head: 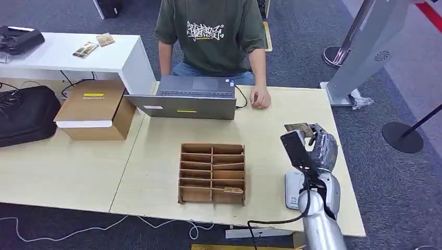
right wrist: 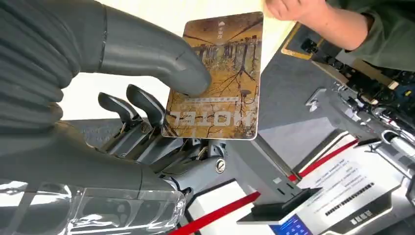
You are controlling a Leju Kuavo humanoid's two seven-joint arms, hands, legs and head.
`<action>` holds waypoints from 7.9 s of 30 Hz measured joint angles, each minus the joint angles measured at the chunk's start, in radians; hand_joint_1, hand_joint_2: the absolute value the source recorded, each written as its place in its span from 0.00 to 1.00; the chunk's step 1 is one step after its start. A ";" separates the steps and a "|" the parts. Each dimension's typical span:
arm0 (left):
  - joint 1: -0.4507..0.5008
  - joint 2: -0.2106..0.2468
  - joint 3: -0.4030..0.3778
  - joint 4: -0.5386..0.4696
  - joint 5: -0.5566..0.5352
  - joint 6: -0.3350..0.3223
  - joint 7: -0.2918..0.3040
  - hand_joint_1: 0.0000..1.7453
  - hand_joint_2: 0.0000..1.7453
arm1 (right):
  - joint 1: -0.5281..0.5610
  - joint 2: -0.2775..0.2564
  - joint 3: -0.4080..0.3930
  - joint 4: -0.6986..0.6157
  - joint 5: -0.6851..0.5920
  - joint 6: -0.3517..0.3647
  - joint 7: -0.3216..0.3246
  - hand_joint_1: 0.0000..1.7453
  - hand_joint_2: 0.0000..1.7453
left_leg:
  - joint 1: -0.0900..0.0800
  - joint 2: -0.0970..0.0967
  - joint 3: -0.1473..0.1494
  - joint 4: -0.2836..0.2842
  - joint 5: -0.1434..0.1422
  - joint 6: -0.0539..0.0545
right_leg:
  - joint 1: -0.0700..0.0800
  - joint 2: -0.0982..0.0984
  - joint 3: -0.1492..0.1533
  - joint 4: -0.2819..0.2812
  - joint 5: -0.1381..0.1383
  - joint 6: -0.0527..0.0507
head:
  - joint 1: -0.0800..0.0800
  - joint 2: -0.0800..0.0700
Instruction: Pass the card to the sensor for recognition and then transmit it.
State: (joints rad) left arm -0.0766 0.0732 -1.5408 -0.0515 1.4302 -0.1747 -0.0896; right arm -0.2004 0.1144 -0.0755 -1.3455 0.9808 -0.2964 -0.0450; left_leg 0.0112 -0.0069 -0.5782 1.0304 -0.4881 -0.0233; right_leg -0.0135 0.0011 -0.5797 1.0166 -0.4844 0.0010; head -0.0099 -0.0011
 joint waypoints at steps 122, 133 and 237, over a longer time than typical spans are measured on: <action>0.005 -0.040 0.000 0.013 0.052 0.004 -0.002 0.00 0.00 | 0.354 0.145 -0.215 -0.214 0.007 0.234 0.181 1.00 1.00 | 0.000 0.000 0.000 0.000 0.000 0.000 | 0.000 0.000 0.000 0.000 0.000 0.000 | 0.000 0.000; 0.005 -0.037 0.000 0.013 0.051 0.004 0.003 0.00 0.00 | 0.334 0.141 -0.215 -0.167 0.020 0.249 0.201 1.00 1.00 | 0.000 0.000 0.001 0.000 0.000 0.000 | 0.000 0.000 0.001 0.000 0.000 0.000 | 0.000 0.000; 0.003 -0.039 0.000 0.013 0.047 0.018 -0.019 0.00 0.00 | 0.332 -0.143 0.158 -0.233 0.592 -0.275 0.428 1.00 1.00 | 0.000 0.001 0.003 0.000 0.000 0.001 | 0.000 0.000 0.003 0.000 0.000 0.001 | 0.000 0.000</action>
State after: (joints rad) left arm -0.0738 0.0339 -1.5408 -0.0385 1.4771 -0.1564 -0.1083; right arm 0.1312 -0.0283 0.0820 -1.5785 1.5732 -0.5714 0.3834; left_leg 0.0111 -0.0062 -0.5755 1.0306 -0.4886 -0.0227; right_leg -0.0134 0.0014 -0.5765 1.0164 -0.4842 0.0016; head -0.0099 -0.0011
